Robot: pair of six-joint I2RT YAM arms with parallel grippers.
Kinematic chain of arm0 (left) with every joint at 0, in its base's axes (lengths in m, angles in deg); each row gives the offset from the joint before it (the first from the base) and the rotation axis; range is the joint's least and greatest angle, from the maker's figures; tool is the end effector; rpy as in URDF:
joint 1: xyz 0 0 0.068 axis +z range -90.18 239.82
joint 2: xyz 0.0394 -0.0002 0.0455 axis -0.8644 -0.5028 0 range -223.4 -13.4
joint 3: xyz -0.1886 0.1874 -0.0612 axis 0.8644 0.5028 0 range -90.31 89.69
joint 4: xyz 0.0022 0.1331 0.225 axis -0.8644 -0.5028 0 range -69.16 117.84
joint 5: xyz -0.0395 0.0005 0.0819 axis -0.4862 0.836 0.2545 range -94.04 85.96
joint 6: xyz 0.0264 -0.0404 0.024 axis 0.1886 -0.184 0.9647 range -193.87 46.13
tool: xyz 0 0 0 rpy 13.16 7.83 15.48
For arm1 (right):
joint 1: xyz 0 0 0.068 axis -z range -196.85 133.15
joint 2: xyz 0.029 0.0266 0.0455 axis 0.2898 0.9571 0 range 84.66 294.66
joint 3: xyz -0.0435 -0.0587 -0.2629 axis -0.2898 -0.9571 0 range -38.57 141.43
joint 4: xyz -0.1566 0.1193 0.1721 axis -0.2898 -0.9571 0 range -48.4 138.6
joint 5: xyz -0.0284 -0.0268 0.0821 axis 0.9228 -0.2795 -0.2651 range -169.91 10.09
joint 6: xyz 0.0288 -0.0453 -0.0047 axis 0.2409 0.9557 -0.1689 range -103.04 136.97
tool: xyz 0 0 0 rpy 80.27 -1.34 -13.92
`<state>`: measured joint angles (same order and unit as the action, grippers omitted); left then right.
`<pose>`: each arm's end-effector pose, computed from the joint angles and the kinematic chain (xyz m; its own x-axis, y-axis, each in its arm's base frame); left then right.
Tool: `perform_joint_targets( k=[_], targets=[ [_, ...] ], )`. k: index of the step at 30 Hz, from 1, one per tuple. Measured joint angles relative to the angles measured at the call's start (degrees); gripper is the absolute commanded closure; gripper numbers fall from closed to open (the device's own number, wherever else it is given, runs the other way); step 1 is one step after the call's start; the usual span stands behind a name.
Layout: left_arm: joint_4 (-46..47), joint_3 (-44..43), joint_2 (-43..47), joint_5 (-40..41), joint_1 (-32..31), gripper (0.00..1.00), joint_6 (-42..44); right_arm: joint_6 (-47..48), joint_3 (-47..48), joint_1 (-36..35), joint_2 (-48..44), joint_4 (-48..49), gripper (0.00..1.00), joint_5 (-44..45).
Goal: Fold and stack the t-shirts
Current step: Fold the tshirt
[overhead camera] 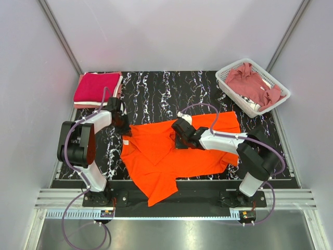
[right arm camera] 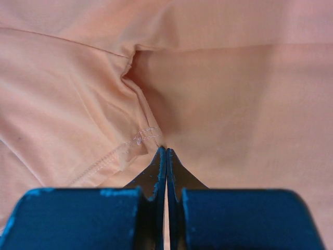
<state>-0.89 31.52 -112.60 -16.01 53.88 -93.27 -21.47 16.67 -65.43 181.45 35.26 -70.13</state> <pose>0.3215 -0.0407 0.1565 -0.9375 -0.2293 -0.2618 -0.1473 0.9430 -0.2985 0.2276 0.2489 0.1688 -0.8431 -0.0299 -0.5369 -0.1920 0.9494 0.2486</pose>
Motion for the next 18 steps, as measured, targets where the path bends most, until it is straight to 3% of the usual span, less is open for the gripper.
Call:
perform_joint_targets(
  k=[6, 10, 18],
  targets=[
    [-0.1, -0.1, -0.1, 0.0, 0.0, 0.91, 0.0, -0.7, -0.9, 0.0, 0.0, 0.0, 0.99, -0.4],
    [-0.3, -0.3, -0.1, -0.1, 0.0, 0.89, 0.0, -0.5, -0.9, 0.0, 0.0, 0.0, 0.81, -0.4],
    [-2.1, -0.3, 3.7, 0.7, 0.0, 0.86, -0.3, 2.0, -0.3, 0.2, -0.6, -1.2, 0.73, 2.8]
  ],
)
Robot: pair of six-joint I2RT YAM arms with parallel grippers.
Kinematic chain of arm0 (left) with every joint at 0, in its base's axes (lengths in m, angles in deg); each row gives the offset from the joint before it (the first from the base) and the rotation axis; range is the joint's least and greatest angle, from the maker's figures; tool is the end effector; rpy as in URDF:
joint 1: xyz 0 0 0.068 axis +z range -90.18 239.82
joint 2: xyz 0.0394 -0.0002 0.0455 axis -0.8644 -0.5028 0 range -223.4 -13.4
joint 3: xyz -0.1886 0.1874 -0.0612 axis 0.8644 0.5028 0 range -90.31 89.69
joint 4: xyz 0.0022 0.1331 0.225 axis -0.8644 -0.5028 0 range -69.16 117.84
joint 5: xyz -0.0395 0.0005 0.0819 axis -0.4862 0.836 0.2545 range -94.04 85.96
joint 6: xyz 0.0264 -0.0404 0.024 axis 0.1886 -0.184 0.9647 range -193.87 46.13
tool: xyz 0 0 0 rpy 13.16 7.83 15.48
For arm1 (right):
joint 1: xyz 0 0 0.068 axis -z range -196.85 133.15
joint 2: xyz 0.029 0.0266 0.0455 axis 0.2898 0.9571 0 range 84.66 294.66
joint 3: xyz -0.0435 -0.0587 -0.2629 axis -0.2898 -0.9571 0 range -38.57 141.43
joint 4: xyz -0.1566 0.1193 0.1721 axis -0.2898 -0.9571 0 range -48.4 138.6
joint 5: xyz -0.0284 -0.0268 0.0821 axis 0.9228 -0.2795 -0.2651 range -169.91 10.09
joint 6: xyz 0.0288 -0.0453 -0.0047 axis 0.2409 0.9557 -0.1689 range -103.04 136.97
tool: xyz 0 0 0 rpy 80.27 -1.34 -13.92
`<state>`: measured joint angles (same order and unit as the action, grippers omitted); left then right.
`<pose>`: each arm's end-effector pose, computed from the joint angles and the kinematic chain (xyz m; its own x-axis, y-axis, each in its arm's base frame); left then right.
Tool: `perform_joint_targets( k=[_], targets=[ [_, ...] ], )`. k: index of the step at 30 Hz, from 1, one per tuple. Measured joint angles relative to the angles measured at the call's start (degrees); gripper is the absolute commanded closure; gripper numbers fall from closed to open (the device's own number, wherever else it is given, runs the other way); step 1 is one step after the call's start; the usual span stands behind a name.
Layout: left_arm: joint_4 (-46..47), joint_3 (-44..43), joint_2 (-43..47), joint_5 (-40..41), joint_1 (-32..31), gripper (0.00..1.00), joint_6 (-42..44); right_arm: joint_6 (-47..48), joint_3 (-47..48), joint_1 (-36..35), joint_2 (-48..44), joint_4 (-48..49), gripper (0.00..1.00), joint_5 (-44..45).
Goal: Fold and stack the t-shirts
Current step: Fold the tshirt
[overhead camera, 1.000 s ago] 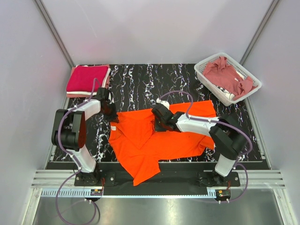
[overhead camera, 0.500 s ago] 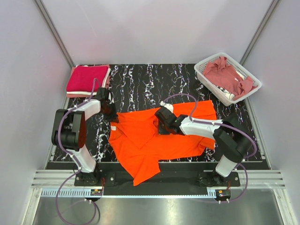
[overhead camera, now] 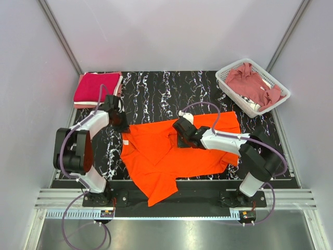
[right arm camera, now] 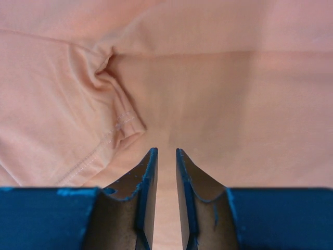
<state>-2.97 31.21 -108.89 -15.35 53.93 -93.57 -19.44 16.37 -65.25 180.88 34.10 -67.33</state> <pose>0.3157 -0.0395 0.1759 -0.9259 -0.2369 -0.2943 -0.1466 0.9432 -0.2983 0.2272 0.2443 0.1695 -0.8267 -0.0589 -0.5595 -0.1963 0.9622 0.1887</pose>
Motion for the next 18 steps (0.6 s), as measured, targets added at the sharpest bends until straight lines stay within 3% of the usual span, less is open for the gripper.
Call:
perform_joint_targets(
  k=[7, 18],
  targets=[
    [0.0, -4.2, 3.8, 0.9, 0.0, 0.87, -1.2, 3.3, 3.5, 4.9, -1.2, -1.9, 0.74, 1.3],
    [0.3, -5.1, -7.1, 6.4, -0.1, 0.9, -1.6, 8.6, 14.5, 15.4, 10.0, -2.8, 0.77, 1.3]
  ],
)
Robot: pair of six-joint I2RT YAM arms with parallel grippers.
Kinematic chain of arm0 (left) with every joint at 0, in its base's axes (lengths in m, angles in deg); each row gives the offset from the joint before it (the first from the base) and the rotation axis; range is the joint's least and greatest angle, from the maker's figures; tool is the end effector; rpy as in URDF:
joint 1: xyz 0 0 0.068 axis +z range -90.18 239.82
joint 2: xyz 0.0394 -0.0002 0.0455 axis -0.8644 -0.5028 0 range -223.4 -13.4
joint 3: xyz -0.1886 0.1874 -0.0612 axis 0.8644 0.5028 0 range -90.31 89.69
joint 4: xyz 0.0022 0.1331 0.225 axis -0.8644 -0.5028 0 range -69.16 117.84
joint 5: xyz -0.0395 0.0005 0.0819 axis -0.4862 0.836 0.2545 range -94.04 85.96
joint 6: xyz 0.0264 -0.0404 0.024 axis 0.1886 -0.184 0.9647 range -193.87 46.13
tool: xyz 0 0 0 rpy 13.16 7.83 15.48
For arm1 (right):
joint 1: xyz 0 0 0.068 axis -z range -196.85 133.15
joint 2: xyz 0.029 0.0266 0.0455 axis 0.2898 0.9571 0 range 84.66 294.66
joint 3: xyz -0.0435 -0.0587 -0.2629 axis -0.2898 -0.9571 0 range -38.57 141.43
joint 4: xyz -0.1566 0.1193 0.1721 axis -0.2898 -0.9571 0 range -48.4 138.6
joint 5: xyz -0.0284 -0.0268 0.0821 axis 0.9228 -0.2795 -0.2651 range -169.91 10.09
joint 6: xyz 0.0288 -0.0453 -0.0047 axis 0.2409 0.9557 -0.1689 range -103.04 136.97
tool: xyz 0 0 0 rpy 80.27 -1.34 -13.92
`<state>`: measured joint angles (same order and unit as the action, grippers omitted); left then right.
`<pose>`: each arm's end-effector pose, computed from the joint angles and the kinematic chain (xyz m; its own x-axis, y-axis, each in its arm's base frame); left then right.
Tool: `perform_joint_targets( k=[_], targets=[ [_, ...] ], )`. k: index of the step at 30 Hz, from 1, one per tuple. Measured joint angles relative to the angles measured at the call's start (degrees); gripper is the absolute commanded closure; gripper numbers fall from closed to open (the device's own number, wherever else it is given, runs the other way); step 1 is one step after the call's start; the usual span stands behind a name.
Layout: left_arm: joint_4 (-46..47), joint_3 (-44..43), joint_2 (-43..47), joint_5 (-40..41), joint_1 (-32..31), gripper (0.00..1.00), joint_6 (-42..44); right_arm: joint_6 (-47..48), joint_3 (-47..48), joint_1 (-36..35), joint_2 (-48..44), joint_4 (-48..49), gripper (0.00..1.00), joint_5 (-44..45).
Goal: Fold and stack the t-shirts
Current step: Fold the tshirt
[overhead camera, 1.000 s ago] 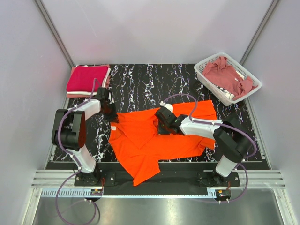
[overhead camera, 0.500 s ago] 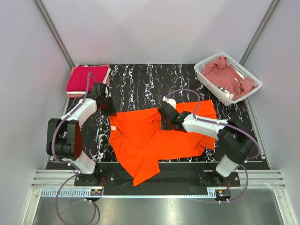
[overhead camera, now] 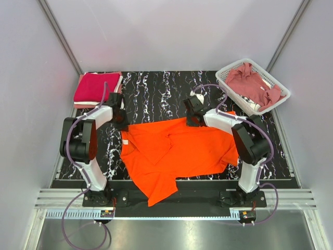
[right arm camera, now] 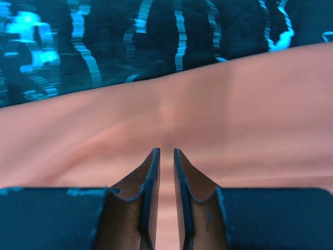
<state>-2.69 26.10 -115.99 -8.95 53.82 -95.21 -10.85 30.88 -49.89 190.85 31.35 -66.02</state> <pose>0.3417 -0.0389 0.1611 -0.9165 -0.2684 -0.2967 -0.2145 0.9556 -0.2020 0.3314 0.2054 0.1807 -0.7915 0.0254 -0.6106 -0.0472 0.9936 0.1025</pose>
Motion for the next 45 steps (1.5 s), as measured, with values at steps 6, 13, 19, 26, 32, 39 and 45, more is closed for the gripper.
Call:
perform_joint_targets(
  k=[6, 13, 19, 26, 32, 39, 45],
  targets=[
    [-0.4, -2.6, -1.7, 4.5, -0.1, 0.92, 0.4, 0.2, 0.9, 4.1, 3.8, -2.1, 0.78, -0.9],
    [-1.4, -5.7, -3.9, 6.4, -0.1, 0.92, 0.3, 0.2, 0.7, 5.9, 3.8, -2.3, 0.78, -1.3],
    [-2.4, -13.8, -9.1, 7.9, -0.7, 0.92, 0.5, 0.0, 0.3, 6.8, 3.5, -2.1, 0.78, -1.4],
    [-2.4, -22.9, -14.5, 8.4, -0.7, 0.91, 1.7, 0.0, -1.7, 8.7, 1.9, -2.6, 0.78, -0.6],
    [-3.1, -29.9, -19.3, 8.2, -0.7, 0.93, 2.2, 0.2, -1.7, 8.8, 1.9, -2.8, 0.78, 0.2],
    [-6.1, -30.7, -16.3, 9.2, -1.2, 0.92, 4.1, 0.2, -2.1, 8.8, 1.0, -4.0, 0.78, 0.0],
    [-5.2, -28.2, -5.3, 8.3, -4.2, 0.92, 4.8, 0.6, -4.6, 8.8, -1.6, -5.2, 0.77, -0.1]
  ],
)
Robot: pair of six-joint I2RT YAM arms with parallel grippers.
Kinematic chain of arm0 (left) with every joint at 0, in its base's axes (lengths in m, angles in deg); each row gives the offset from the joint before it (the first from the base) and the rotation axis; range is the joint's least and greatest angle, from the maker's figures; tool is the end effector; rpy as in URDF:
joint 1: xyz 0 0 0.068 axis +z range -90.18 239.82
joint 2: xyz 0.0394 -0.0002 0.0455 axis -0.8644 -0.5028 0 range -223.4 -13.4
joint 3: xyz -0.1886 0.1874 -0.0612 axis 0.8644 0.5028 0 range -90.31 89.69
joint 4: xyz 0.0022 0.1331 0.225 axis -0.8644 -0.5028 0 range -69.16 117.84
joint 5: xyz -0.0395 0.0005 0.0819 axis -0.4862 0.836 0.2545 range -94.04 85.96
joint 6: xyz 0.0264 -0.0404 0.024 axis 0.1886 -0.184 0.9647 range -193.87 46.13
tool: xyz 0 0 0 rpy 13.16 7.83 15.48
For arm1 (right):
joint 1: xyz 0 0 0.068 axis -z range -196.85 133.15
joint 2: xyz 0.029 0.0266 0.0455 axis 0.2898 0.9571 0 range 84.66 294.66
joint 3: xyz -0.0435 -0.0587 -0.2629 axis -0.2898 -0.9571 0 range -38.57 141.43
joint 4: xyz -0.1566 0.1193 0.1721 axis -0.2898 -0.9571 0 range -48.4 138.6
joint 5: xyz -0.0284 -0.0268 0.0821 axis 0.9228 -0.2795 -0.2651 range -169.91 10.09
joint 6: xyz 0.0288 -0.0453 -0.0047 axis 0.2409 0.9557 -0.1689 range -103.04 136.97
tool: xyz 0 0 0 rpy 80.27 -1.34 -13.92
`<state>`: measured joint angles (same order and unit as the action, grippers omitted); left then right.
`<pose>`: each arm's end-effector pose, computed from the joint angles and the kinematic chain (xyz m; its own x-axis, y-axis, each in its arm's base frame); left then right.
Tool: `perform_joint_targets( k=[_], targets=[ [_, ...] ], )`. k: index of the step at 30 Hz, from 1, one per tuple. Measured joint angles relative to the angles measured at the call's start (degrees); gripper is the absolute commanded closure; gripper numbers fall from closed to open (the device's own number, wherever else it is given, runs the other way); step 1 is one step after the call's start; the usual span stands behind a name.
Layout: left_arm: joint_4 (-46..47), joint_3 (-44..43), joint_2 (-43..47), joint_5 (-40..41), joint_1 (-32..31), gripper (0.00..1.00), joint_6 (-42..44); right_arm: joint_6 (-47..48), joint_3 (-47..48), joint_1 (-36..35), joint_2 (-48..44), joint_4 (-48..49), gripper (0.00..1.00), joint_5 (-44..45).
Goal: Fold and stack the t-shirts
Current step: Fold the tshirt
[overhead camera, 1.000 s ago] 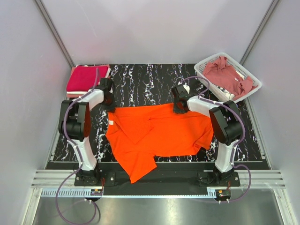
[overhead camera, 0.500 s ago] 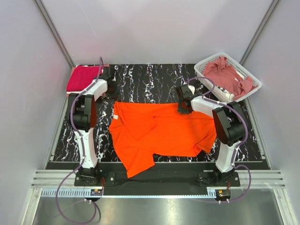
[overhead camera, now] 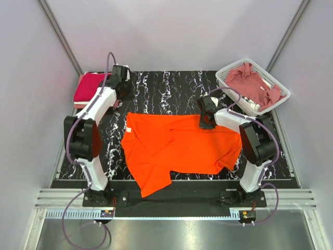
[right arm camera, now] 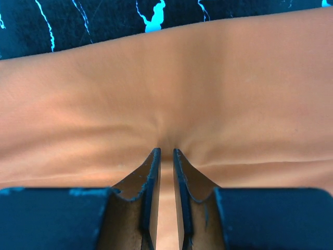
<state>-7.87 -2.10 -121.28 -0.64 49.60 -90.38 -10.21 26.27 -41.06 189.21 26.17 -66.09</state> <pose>0.4145 -0.0724 0.2685 -0.7815 -0.1475 -0.6062 -0.0847 0.9877 -0.1311 0.3354 0.1416 0.1627 -0.8527 0.1027 -0.5122 0.1044 0.9942 0.0255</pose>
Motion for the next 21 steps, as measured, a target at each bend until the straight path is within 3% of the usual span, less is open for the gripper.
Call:
perform_joint_targets(
  k=[4, 10, 15, 21],
  targets=[
    [2.7, 4.7, 4.6, -3.8, -4.8, 0.92, -0.7, 0.3, -0.1, 0.0, -0.7, -0.2, 0.75, -0.1],
    [3.0, 8.6, -1.0, -6.4, -10.5, 0.93, -1.9, 0.7, 0.0, 0.0, -5.6, -0.7, 0.73, -1.4],
    [2.4, 8.7, -5.9, -5.9, -10.3, 0.94, -3.1, 1.4, 2.1, 0.3, -6.9, -0.5, 0.78, -1.3],
    [2.4, 7.0, -9.1, -3.6, -9.6, 0.94, -3.1, 1.5, 4.5, 1.4, -0.3, -0.1, 0.8, -1.2]
  ],
)
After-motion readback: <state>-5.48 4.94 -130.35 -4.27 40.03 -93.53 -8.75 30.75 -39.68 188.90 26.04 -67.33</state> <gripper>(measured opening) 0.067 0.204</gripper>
